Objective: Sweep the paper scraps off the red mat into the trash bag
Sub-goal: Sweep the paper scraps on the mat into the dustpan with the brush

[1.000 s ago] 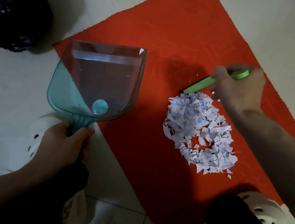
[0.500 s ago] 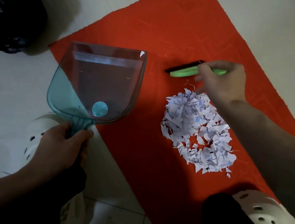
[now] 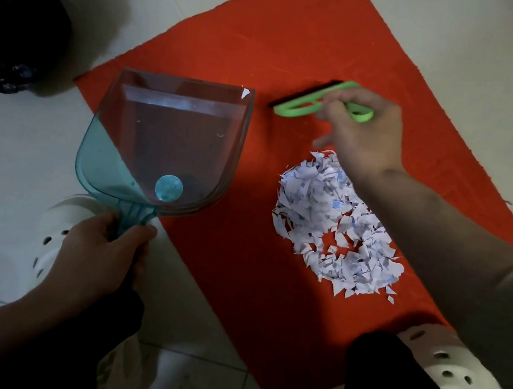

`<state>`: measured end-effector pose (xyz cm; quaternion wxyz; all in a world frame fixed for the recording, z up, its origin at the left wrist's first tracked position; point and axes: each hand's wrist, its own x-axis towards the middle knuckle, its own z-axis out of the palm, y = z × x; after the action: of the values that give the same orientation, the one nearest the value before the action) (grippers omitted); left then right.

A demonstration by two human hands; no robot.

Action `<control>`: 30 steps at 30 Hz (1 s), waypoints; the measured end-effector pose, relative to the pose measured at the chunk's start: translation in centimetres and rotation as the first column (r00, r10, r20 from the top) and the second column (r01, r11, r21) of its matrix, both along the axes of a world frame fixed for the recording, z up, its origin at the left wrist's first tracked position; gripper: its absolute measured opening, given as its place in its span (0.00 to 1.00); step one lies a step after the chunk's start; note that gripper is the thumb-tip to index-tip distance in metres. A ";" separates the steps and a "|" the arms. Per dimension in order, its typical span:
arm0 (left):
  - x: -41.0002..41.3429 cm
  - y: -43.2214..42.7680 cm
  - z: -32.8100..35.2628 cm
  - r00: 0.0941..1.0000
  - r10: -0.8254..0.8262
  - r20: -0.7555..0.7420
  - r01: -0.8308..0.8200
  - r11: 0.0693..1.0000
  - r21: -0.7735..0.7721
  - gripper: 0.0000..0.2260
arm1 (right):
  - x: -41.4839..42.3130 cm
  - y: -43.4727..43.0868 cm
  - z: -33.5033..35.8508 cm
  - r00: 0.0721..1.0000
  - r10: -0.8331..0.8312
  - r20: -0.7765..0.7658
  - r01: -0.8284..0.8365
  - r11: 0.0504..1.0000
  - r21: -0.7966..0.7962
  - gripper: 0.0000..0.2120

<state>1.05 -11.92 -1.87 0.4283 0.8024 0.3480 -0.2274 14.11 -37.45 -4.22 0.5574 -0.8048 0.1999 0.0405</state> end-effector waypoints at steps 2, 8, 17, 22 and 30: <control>0.0 0.0 0.1 1.000 0.010 0.010 -0.010 1.000 0.001 0.10 | 1.1 1.1 -0.7 1.000 0.019 -0.004 -0.019 0.999 0.045 0.03; 0.0 0.1 0.1 1.000 0.016 0.004 -0.016 1.000 -0.011 0.10 | 0.8 0.6 -1.3 0.988 0.107 -0.115 -0.111 0.993 -0.031 0.04; 0.0 0.3 0.5 1.000 -0.030 -0.006 0.030 1.000 -0.002 0.11 | -5.3 -2.7 1.2 0.992 0.060 -0.110 -0.078 0.983 -0.168 0.07; -0.1 0.0 1.1 0.998 -0.068 0.010 0.068 0.998 -0.011 0.11 | -6.7 -3.2 2.5 0.998 -0.025 -0.049 0.020 0.994 -0.106 0.05; -0.2 0.3 1.0 1.000 -0.006 0.020 0.006 1.000 -0.003 0.12 | -2.2 -0.4 0.8 1.000 0.000 -0.013 0.000 1.000 -0.009 0.07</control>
<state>0.83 -11.60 -0.83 0.4326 0.8049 0.3408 -0.2211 11.96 -37.83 -3.47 0.5526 -0.8069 0.2038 0.0451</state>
